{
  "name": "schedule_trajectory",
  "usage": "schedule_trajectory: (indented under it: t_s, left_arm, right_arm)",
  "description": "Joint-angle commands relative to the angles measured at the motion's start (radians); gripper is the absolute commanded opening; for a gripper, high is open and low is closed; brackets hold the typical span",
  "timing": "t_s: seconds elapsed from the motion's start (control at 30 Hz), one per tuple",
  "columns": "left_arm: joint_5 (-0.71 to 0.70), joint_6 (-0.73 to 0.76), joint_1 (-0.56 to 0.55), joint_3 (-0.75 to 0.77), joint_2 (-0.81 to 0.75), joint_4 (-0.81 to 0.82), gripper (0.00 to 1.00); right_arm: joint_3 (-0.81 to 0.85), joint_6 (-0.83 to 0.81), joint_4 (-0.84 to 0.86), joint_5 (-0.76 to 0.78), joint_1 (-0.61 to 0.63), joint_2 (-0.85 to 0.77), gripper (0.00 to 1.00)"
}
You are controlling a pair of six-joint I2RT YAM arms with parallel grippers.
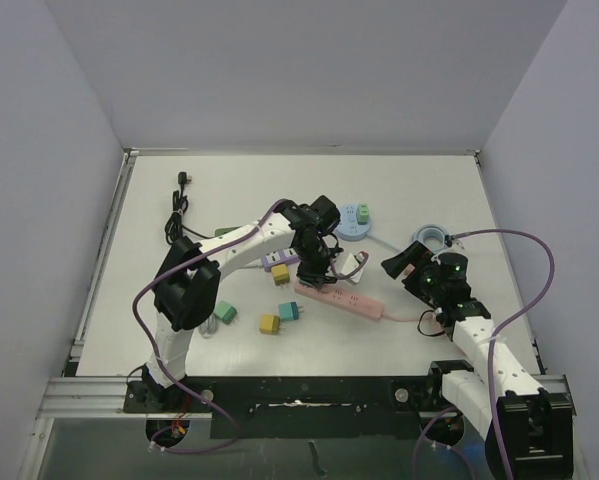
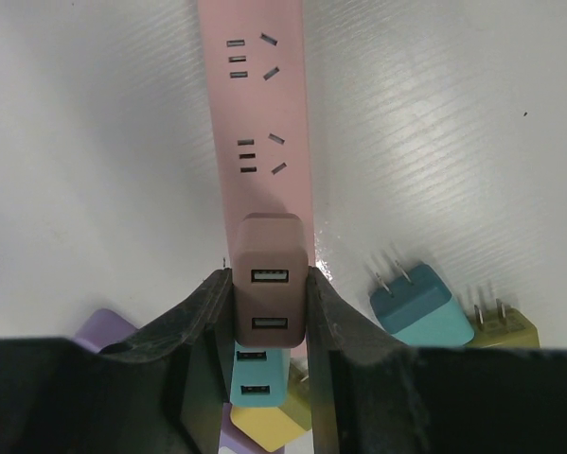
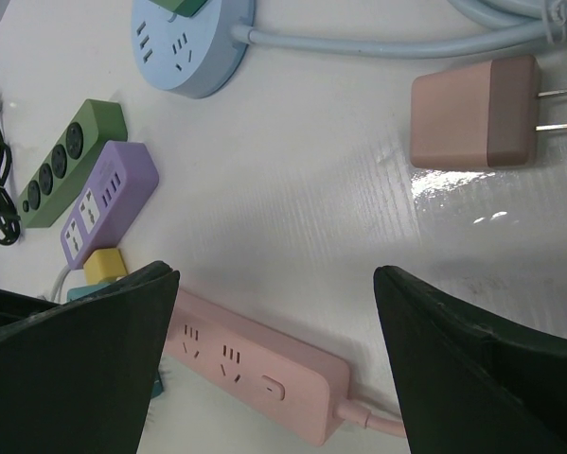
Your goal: Insert the plug
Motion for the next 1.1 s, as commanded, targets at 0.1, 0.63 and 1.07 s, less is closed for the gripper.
schedule_trajectory:
  t_s: [0.1, 0.63, 1.07]
  left_arm:
    - [0.032, 0.018, 0.009, 0.017, 0.027, -0.046, 0.00]
    - [0.039, -0.015, 0.018, -0.014, 0.041, 0.063, 0.00]
    - [-0.061, -0.036, 0.030, -0.035, 0.172, 0.034, 0.00]
  right_arm:
    - [-0.001, -0.006, 0.072, -0.012, -0.008, 0.021, 0.87]
    - [-0.015, -0.006, 0.079, -0.016, -0.008, 0.010, 0.87]
    - [-0.018, -0.006, 0.097, -0.018, -0.009, 0.022, 0.87]
